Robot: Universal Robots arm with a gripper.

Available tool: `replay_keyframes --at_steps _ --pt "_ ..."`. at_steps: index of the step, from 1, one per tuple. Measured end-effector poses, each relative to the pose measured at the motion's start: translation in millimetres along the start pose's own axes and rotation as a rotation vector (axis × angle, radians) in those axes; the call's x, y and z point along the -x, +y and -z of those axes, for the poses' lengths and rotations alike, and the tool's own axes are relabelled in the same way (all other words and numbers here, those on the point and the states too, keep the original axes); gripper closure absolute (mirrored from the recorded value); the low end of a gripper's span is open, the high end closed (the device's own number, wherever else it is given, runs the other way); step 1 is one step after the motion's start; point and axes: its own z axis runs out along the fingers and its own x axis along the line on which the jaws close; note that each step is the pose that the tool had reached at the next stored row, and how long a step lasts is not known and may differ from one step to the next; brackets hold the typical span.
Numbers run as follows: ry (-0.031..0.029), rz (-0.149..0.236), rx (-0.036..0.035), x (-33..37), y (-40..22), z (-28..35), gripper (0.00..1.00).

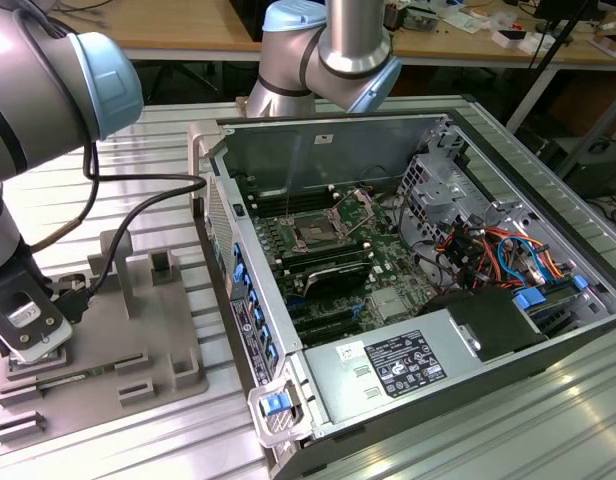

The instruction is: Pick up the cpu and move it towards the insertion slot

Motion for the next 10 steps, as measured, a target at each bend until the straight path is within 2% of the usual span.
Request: replay_keyframes --at_steps 10 --pt "0.0001 0.000 0.0000 0.0 0.1 2.4 0.45"
